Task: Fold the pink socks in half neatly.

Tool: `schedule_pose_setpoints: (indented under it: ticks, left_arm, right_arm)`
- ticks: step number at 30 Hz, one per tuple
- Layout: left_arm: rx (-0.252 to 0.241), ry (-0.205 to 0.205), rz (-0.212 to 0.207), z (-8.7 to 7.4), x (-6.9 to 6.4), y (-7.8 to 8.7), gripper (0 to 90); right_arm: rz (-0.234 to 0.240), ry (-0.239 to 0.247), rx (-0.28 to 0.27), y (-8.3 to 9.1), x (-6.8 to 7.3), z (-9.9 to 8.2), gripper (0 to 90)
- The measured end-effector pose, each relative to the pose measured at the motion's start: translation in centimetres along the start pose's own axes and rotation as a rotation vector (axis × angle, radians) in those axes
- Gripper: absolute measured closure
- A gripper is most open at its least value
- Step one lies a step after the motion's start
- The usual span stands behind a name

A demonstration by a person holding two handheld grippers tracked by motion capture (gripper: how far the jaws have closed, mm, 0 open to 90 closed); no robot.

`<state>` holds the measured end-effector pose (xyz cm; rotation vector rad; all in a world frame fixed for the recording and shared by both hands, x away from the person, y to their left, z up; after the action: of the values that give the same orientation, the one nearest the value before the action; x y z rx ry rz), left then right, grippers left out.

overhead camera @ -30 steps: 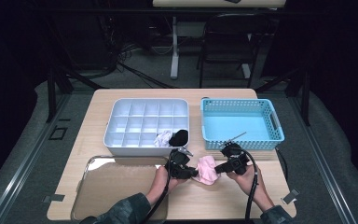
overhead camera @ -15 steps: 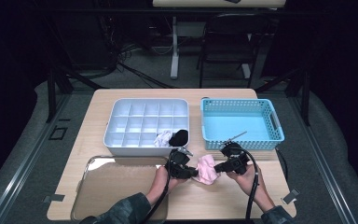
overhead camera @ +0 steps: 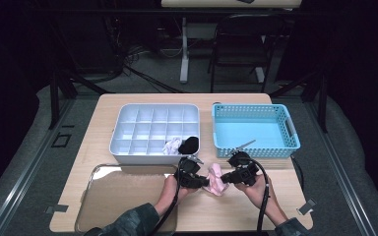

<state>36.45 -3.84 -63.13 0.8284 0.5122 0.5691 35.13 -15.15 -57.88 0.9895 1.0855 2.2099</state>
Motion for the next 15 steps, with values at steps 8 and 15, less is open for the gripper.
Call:
schedule_pose_setpoints:
  ticks: [8,15]
  left_arm:
    - [0.004,0.004,0.002,0.0,0.0,0.0,81.6]
    - [0.016,0.017,-0.013,0.0,0.2,0.0,77.7]
  right_arm:
    - [0.006,0.03,0.046,-1.9,1.0,-0.4,83.9]
    - [0.01,0.013,0.043,-2.7,0.7,-0.6,83.3]
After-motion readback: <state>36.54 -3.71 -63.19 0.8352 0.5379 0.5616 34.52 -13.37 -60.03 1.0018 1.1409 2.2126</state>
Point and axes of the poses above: each handheld gripper's, and its own axes: y roughly backward along the jaws, z roughly out of its top, x roughly to its left, the point moved 8 cm from there along -y, roughly forward along the jaws, and after that the axes turned 10 degrees about z, right-handed, at the moved point
